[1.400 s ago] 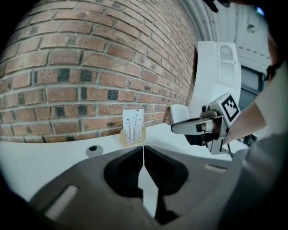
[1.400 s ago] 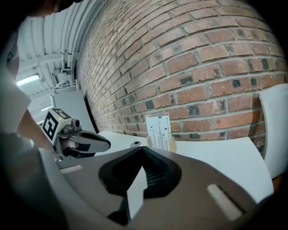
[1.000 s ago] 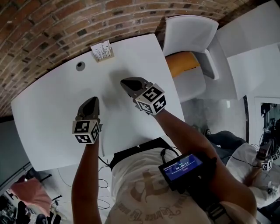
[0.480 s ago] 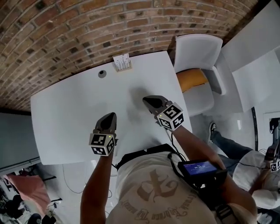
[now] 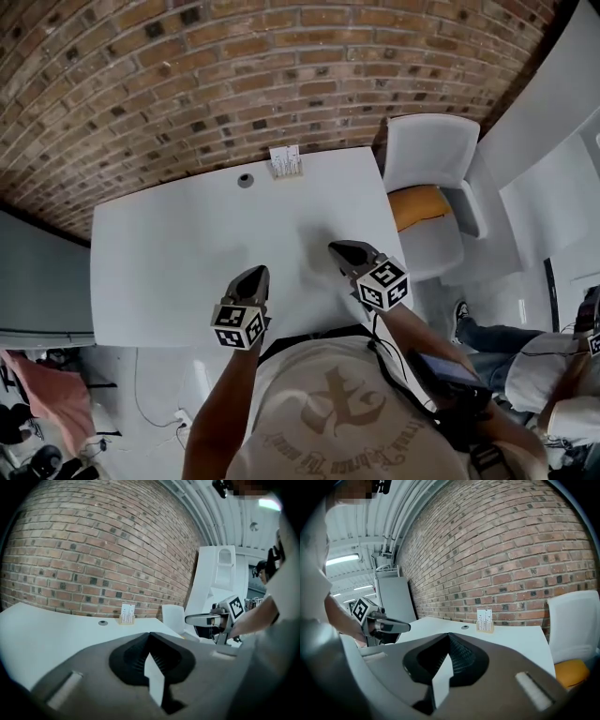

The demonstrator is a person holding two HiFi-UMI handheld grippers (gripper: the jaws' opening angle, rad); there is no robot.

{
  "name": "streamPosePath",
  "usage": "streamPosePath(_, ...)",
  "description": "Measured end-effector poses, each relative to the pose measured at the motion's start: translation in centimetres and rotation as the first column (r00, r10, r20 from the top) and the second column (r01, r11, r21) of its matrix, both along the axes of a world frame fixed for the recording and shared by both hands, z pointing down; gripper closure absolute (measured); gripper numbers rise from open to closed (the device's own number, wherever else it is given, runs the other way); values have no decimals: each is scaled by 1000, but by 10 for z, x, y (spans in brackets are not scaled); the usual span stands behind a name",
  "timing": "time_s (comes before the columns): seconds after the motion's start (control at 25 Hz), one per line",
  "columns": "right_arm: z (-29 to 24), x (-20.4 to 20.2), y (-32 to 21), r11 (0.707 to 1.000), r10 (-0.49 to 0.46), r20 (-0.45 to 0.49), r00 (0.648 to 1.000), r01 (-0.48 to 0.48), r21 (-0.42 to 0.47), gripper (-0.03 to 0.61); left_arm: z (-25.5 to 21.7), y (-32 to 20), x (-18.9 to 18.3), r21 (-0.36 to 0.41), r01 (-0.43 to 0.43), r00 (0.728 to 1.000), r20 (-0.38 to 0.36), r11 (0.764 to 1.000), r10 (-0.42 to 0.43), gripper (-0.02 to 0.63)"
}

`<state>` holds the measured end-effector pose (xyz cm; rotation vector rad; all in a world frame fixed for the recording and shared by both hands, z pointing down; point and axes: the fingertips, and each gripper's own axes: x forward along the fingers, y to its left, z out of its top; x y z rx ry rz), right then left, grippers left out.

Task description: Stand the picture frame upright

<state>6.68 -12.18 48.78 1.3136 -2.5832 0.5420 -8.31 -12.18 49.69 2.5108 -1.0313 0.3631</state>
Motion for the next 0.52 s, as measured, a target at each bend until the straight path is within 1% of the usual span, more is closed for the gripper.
streamPosePath(0.24, 1, 3, 16, 1000, -17, -14, 1000, 17, 1, 571, -5, 20, 11, 21, -35, 999, 20, 999, 35, 612)
streamPosePath(0.52, -4, 0, 20, 998, -49, -29, 998, 50, 27, 571, -7, 26, 17, 40, -38, 999, 18, 998, 38, 612)
